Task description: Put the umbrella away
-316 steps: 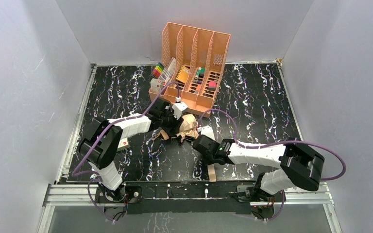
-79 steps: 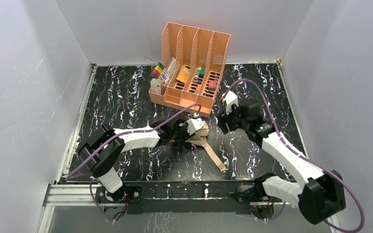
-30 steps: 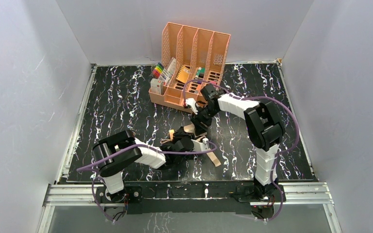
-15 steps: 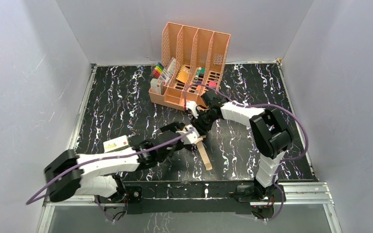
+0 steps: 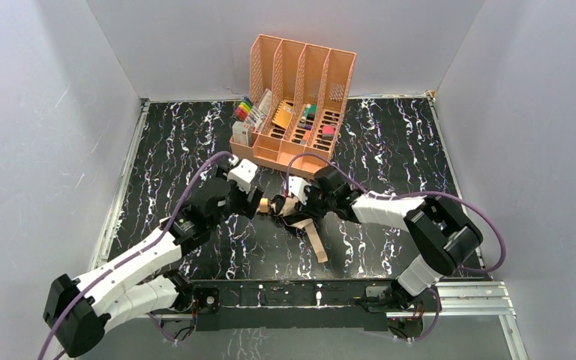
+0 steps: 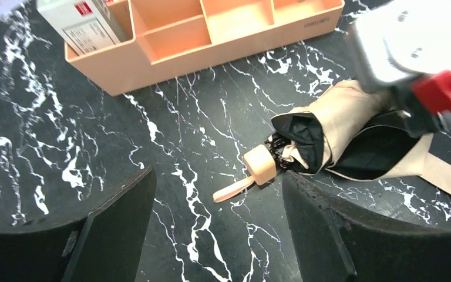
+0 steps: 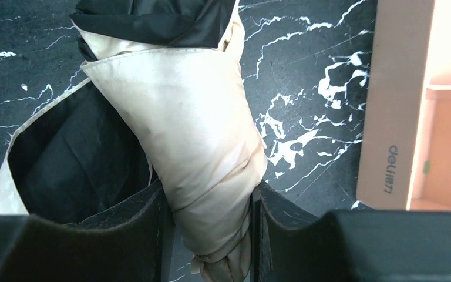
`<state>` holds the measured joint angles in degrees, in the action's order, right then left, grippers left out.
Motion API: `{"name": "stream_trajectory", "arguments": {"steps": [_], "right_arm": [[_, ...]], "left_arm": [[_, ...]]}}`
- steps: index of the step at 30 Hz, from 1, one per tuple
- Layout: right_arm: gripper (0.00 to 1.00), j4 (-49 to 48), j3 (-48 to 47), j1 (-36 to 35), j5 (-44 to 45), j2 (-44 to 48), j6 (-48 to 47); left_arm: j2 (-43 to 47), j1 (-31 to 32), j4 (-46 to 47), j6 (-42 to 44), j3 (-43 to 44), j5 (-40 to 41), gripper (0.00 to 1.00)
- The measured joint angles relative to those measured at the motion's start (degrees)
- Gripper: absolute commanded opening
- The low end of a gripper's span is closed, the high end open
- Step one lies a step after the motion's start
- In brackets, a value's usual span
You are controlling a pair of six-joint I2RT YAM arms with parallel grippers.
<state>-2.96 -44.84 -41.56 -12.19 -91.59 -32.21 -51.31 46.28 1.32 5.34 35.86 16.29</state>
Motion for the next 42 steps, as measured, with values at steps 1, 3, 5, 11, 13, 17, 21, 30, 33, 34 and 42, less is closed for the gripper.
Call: {"name": "stream_trajectory", "arguments": {"steps": [1,3,5,11,13,17,21,30,33,34,42], "right_arm": [[0.13,-2.45,1.75,-0.83,1.14,0.76,-0.76],[0.13,-6.60,4.48,-2.27,3.28,1.84,-1.75],[0.13,-10.93,7.06,-3.93,6.12,2.60,-2.78],[0.13,-25.11,14.95,-10.56,16.94,3.26,-7.67],[0.17,-28.61,16.87,-12.17,19.50,3.23,-9.53],[0.20,-35.60,21.44,-14.88,22.45,3.78,-13.35],[0.19,-43.30,27.41,-16.37,21.94,4.98,-18.16],[0.19,-45.20,28.52,-17.42,22.32,4.92,-21.73],[0.19,-45.27,28.55,-17.57,22.43,4.90,-22.10],[0.18,-45.27,28.55,-17.66,22.53,4.87,-22.18],[0.18,-45.42,28.55,-18.12,22.97,4.72,-22.25]], "left_arm": [[-1.33,-2.45,-0.61,-0.68,0.28,-2.47,0.79],[-3.32,-5.01,-0.96,-1.33,0.92,-5.95,0.85],[-5.60,-6.91,-0.79,-1.68,2.34,-9.70,0.91],[-11.96,-10.62,1.64,-2.78,5.75,-19.98,0.98],[-13.90,-11.10,1.55,-2.54,6.60,-22.67,0.98],[-17.70,-11.89,0.74,-1.49,7.45,-27.45,0.98],[-22.12,-12.63,-1.01,-0.79,7.61,-32.81,0.98],[-32.89,-12.83,-2.73,0.00,10.16,-43.80,0.98],[-36.70,-12.85,-2.69,0.20,12.48,-46.53,0.98],[-37.68,-12.85,-2.67,0.24,13.11,-47.41,0.98],[-45.09,-12.85,-3.87,1.92,17.62,-52.81,0.98]]}}
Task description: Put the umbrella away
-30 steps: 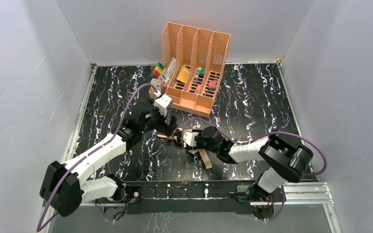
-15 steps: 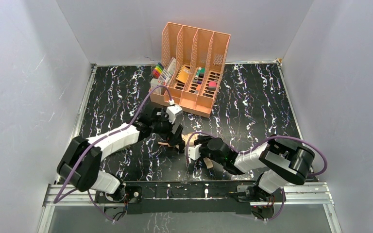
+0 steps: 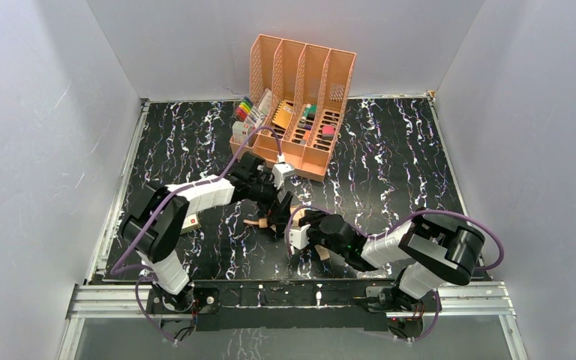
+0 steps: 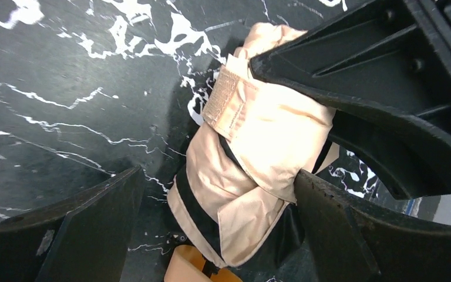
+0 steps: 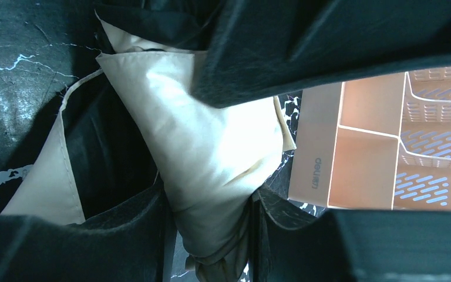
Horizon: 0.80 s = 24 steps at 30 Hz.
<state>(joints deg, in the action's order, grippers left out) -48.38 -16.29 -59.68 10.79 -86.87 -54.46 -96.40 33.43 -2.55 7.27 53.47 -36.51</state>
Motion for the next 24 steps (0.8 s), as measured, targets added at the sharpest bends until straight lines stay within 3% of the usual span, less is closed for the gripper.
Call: {"name": "stream_trajectory", "arguments": {"steps": [6,16,19,20,24], "right_arm": [[0.18,-0.68,0.02,-0.28,0.52,-0.46,-0.15],[0.19,-0.04,-0.09,-0.37,0.81,-0.20,0.66],[0.30,0.92,-0.11,-0.35,0.87,0.46,1.16],[0.38,1.16,-0.11,-0.35,0.90,0.63,1.27],[0.55,4.66,-0.33,-0.33,0.90,2.84,2.27]], "left_arm": [[-3.72,0.07,-1.62,1.14,1.20,-2.60,0.86],[-4.92,2.80,-3.78,2.19,2.21,-0.79,0.46],[-4.68,3.50,-3.72,2.67,2.16,0.28,0.29],[-4.46,3.58,-3.74,2.75,2.08,0.68,0.25],[-3.37,4.63,-3.58,3.87,1.42,1.68,0.15]]}}
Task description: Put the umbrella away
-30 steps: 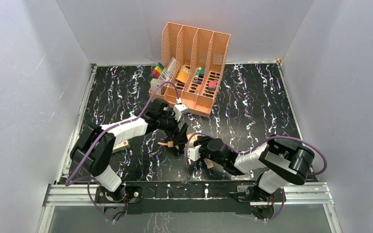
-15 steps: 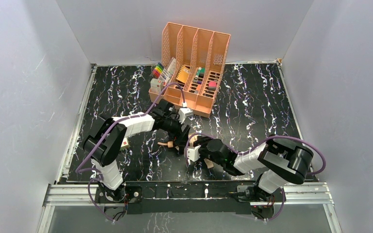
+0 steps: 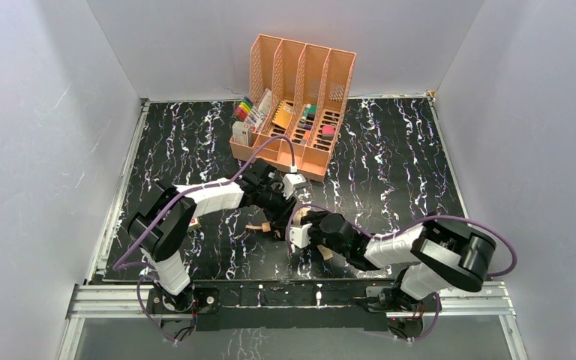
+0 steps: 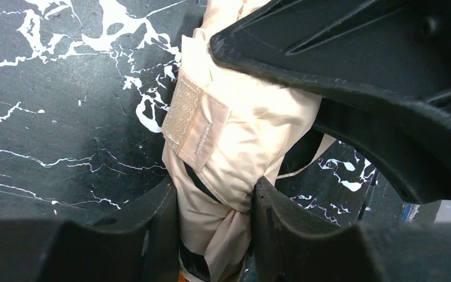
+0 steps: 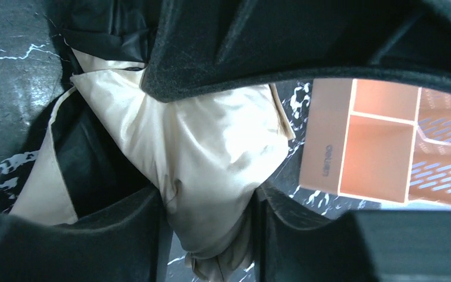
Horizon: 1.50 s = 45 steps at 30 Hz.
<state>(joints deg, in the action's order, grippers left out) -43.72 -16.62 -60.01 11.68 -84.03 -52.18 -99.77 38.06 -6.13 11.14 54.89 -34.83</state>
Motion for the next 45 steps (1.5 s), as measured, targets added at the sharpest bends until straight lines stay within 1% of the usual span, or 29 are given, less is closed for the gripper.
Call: {"name": "stream_trajectory", "arguments": {"steps": [3,5,9,13,16,18,20,23,25,28,33,36,41,45], "right_arm": [[0.64,6.12,-1.01,-0.02,-0.09,3.74,3.21],[0.66,10.58,-1.95,-0.04,-0.11,7.26,6.60],[0.67,21.38,-5.33,-0.13,0.39,16.02,16.79],[0.68,28.55,-9.27,-0.17,1.38,25.20,29.16],[0.65,35.47,-11.65,-0.28,4.98,30.34,41.64],[0.65,42.05,-13.14,-0.28,8.09,31.89,50.90],[0.65,50.21,-15.04,-0.28,10.86,31.58,59.84],[0.67,61.05,-17.99,0.07,12.61,28.59,70.47],[0.68,66.05,-19.17,0.48,12.17,25.99,75.10],[0.70,70.55,-19.52,0.94,9.70,22.58,78.90],[0.70,73.79,-20.02,1.51,5.38,17.59,81.02],[0.70,73.66,-20.17,3.02,3.37,15.52,81.07],[0.69,71.25,-20.46,8.59,-0.50,13.07,79.30],[0.68,70.18,-22.08,9.70,-2.23,10.75,77.44]], "left_arm": [[0.07,0.42,0.13,-0.28,-0.11,0.79,0.06],[0.04,0.42,0.28,-0.57,-0.11,1.53,0.04],[0.07,0.31,1.01,-1.18,-0.07,3.30,0.03],[0.09,0.44,1.11,-1.38,-0.07,3.98,0.05],[0.13,0.52,1.14,-1.42,-0.07,4.17,0.06],[0.13,0.55,1.14,-1.42,-0.07,4.24,0.06],[0.13,0.57,1.14,-1.42,-0.07,4.33,0.06],[0.22,0.68,1.18,-1.51,-0.07,4.81,0.07],[0.24,0.68,1.62,-1.55,-0.07,5.64,0.07],[0.24,0.66,1.90,-1.62,-0.04,6.40,0.07],[0.24,0.68,1.81,-1.75,0.02,6.54,0.07],[0.24,0.70,1.81,-1.75,0.02,6.56,0.07],[0.24,0.83,1.79,-1.73,0.02,6.80,0.08],[0.37,1.03,1.79,-1.75,0.02,7.19,0.08]]}}
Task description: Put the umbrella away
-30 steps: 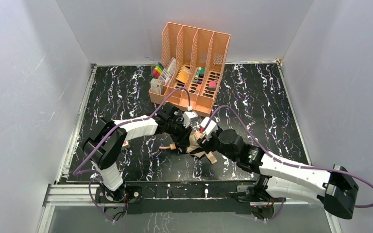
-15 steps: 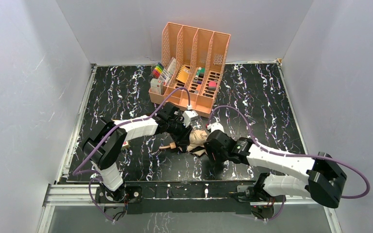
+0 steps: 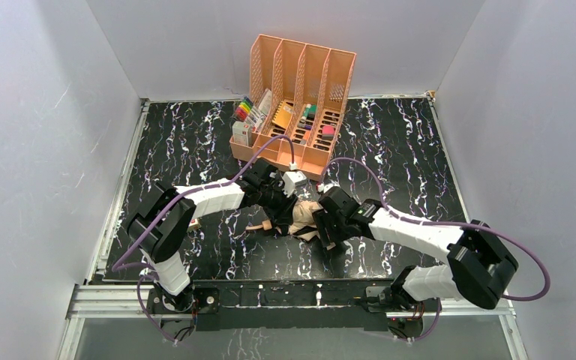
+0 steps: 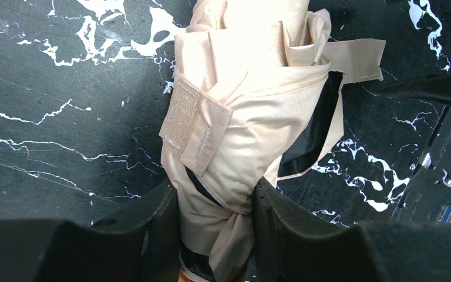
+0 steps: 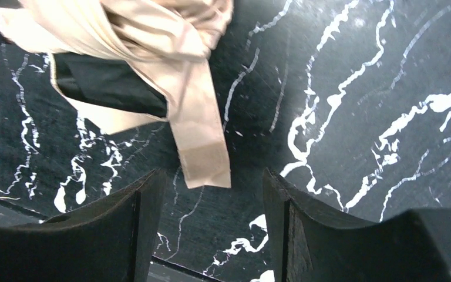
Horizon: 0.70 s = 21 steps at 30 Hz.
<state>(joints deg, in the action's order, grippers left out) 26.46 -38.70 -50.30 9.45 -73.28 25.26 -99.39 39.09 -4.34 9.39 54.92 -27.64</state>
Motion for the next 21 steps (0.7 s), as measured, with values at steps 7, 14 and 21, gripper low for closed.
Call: {"name": "stream_trajectory", "arguments": {"steps": [7,14,21], "right_arm": [[0.65,-1.31,-2.45,0.00,-1.66,-3.69,-1.75],[0.58,-1.09,-2.45,0.00,-0.20,-5.95,-1.33],[0.54,-0.85,-2.49,-0.02,0.70,-6.84,-1.07]], "left_arm": [[0.07,0.09,-0.07,0.02,0.00,0.20,0.08],[0.07,0.09,-0.07,0.02,0.00,0.15,0.07],[0.07,0.09,-0.15,0.04,0.04,0.13,0.07]]}}
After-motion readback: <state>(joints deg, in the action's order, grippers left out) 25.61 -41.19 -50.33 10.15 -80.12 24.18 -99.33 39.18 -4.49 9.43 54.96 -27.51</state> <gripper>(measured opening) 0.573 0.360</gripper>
